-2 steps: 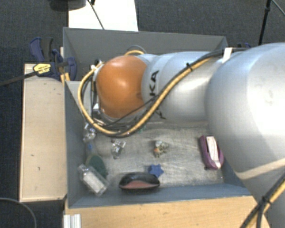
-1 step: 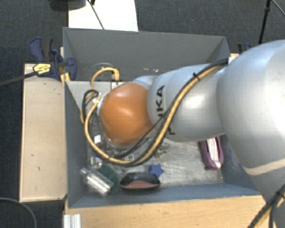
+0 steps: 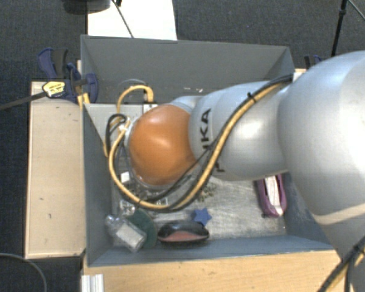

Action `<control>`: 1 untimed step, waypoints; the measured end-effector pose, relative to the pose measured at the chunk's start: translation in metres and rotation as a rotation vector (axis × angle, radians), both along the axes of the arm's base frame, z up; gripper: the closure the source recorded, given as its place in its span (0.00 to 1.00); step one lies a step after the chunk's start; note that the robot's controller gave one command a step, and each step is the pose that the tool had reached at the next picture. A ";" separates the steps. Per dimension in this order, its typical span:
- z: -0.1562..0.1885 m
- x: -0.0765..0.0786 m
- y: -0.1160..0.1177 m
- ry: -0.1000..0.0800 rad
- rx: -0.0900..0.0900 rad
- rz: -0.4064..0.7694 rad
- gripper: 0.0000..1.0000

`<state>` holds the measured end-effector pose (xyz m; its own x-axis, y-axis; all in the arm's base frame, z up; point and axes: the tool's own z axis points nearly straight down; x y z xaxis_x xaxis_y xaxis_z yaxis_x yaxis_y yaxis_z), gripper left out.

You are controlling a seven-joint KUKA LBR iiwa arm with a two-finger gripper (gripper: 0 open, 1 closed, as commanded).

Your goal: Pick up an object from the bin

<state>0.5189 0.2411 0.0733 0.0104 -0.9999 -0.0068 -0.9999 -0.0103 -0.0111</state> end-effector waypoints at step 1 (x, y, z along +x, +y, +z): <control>0.114 -0.004 0.001 0.003 -0.002 0.001 1.00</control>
Offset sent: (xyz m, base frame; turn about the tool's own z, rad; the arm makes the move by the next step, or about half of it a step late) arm -0.0060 -0.0004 0.1091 -0.0069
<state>0.5148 0.2419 0.1873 0.0119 -0.9999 -0.0051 -0.9999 -0.0118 -0.0081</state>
